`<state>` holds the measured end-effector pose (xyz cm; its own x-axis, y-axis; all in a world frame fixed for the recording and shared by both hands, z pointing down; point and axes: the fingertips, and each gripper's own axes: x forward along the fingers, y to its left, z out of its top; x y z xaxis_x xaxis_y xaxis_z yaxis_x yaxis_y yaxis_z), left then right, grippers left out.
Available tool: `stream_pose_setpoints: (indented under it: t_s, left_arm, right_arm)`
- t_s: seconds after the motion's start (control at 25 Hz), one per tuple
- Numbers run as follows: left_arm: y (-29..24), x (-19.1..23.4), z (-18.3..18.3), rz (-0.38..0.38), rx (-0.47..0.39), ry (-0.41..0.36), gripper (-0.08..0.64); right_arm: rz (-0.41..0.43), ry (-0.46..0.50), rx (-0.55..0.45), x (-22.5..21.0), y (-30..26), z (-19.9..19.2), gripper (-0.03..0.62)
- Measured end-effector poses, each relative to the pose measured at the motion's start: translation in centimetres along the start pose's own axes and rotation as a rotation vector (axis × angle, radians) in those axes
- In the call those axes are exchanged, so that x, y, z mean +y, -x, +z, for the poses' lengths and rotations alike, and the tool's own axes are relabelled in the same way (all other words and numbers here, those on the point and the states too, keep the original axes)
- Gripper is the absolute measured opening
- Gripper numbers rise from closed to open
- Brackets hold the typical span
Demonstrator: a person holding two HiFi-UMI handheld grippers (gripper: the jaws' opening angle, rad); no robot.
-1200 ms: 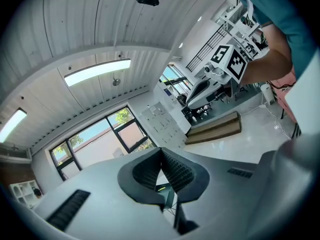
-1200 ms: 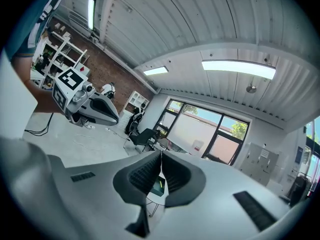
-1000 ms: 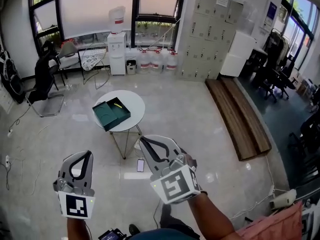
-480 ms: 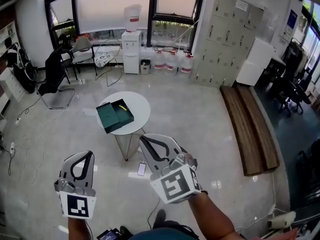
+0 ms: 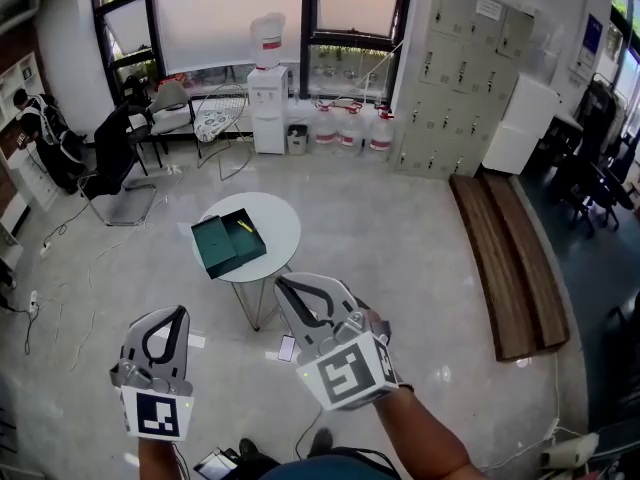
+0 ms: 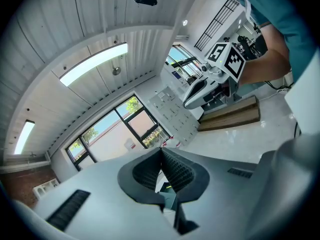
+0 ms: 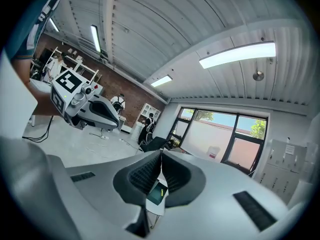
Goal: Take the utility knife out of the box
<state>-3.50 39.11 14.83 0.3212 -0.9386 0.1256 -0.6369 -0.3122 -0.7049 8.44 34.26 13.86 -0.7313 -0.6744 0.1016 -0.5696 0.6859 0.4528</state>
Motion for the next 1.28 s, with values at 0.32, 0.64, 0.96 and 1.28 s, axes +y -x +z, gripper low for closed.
stream_pose_setpoints:
  t_s: [0.32,0.64,0.96,1.28]
  left_arm:
    - [-7.6,1.6,-1.0,-0.047,-0.041,0.004,0.018]
    - [-17.0,6.1,-5.0,-0.124,-0.126,0.029,0.018]
    - [-25.0,13.5,-8.6,-0.199,-0.213,0.020,0.018]
    - [-31.3,17.6,-12.6,-0.269,-0.249,0.029,0.018]
  right_arm:
    - [-0.046,-0.017,0.040,-4.6,-3.8,-2.5,0.038]
    - [-0.129,-0.026,0.115,-8.3,-11.2,-4.6,0.038]
    - [-0.223,-0.044,0.176,-12.2,-20.0,-4.2,0.038]
    - [-0.281,-0.060,0.231,-14.6,-27.2,-5.3,0.038]
